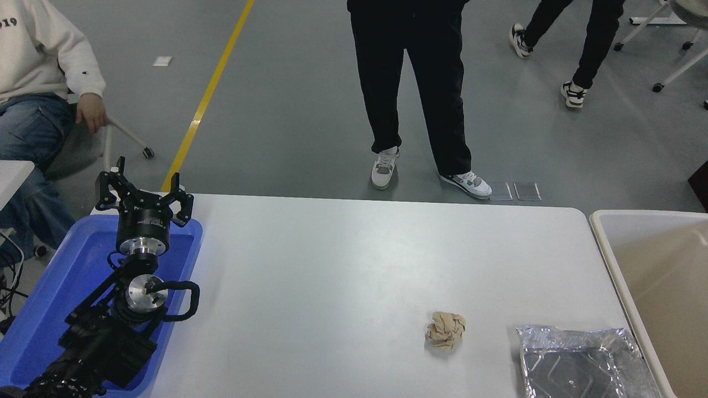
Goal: Pick up paper cup place in dustbin
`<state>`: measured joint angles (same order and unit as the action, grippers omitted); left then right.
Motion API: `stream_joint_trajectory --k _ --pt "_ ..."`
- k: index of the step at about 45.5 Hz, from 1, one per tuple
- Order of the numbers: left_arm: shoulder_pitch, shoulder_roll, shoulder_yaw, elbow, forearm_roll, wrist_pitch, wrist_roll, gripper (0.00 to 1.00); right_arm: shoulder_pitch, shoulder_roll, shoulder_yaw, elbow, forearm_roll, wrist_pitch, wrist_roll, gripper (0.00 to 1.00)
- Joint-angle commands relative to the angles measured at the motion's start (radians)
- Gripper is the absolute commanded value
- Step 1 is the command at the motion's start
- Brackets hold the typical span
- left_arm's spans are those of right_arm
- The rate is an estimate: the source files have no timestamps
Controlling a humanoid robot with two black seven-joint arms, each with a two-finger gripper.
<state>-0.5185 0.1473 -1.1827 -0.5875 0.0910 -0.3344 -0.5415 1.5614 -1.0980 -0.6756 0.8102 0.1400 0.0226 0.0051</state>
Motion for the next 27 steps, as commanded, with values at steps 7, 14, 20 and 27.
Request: stream_joint_trajectory --k 7,14,20,27 --pt "0.0 0.0 0.0 0.0 -0.001 0.0 0.0 0.99 -0.655 0.311 0.6 -0.462 0.153 -0.073 -0.017 0.0" --pt "0.0 0.0 0.0 0.0 -0.001 0.0 0.0 0.99 -0.754 0.504 0.648 -0.713 0.138 0.013 -0.016 0.0" --pt "0.0 0.0 0.0 0.0 -0.001 0.0 0.0 0.99 -0.805 0.555 0.686 -0.761 0.138 0.025 -0.016 0.0" --pt "0.0 0.0 0.0 0.0 -0.001 0.0 0.0 0.99 -0.88 0.576 0.697 -0.764 0.138 0.02 -0.016 0.0"
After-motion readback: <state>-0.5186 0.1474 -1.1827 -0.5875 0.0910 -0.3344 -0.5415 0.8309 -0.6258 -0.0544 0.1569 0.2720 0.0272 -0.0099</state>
